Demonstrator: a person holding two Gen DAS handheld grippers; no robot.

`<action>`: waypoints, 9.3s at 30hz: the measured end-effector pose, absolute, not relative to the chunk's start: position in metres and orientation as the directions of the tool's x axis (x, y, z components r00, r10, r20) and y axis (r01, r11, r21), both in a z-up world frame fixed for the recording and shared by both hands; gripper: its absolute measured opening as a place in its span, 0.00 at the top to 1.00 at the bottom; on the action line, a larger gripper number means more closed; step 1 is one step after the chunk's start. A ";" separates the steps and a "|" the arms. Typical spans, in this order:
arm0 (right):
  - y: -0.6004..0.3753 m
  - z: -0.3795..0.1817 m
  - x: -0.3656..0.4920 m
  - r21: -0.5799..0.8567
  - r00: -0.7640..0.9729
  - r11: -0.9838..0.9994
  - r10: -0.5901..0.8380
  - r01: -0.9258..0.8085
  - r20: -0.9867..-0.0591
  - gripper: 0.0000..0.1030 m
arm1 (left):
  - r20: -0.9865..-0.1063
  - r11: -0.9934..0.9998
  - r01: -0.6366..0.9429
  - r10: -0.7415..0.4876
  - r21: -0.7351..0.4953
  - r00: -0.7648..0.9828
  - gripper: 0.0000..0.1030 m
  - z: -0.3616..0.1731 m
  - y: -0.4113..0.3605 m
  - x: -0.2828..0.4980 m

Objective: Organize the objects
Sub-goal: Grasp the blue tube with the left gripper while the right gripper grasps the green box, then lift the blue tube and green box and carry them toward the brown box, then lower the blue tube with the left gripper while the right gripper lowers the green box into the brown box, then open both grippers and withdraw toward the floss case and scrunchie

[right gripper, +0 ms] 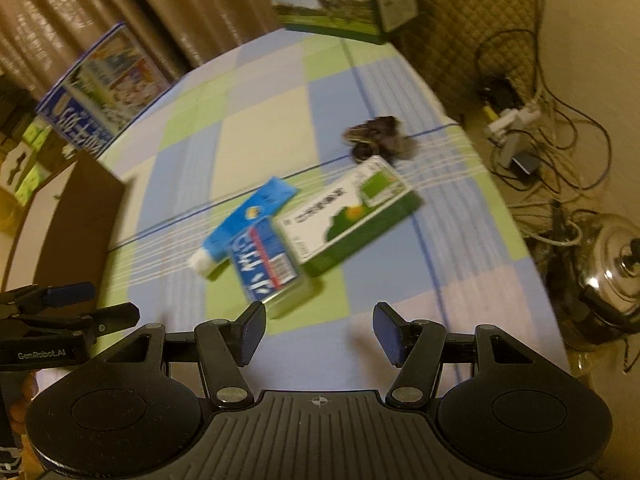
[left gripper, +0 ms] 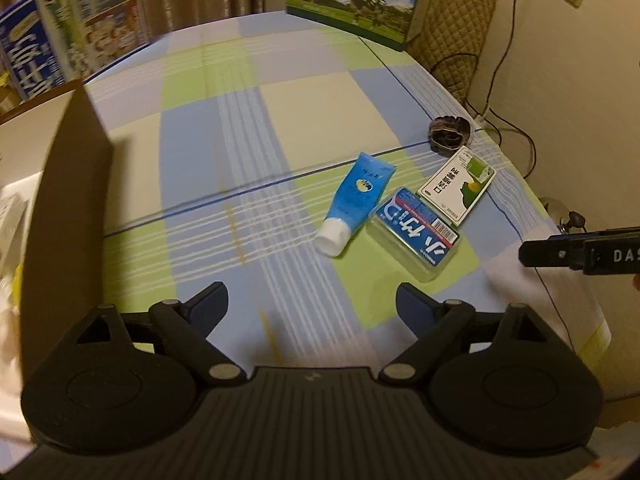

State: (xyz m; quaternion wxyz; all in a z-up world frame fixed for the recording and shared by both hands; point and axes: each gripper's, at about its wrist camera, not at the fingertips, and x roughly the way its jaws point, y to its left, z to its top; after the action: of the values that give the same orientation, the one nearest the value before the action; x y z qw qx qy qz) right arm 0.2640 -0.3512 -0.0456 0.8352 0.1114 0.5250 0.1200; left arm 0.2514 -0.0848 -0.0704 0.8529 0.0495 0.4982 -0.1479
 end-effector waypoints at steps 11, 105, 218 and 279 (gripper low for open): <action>-0.382 -0.056 0.279 0.304 0.424 0.952 0.265 0.026 -0.866 0.45 | -0.884 0.901 0.432 -0.236 -0.043 0.404 0.39 -0.117 -0.122 0.301; -0.352 -0.112 0.250 0.088 0.309 0.921 0.216 -0.380 -0.926 0.48 | -0.927 0.993 0.113 -0.075 -0.036 0.366 0.70 -0.143 -0.043 0.218; 0.092 -0.046 0.281 0.250 0.247 0.692 0.534 -0.677 -0.809 0.49 | -0.837 0.981 -0.195 0.112 0.006 0.536 0.67 -0.064 0.250 0.245; 0.004 -0.002 0.215 0.272 0.288 0.685 0.586 -0.676 -0.758 0.47 | -0.813 0.986 -0.153 0.041 -0.060 0.580 0.16 -0.012 0.213 0.181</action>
State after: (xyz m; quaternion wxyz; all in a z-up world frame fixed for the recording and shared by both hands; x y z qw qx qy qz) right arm 0.2148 0.0035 -0.0023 0.8010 -0.0502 0.4482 0.3937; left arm 0.1807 0.2125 -0.0119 0.8868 -0.0616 0.4549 0.0545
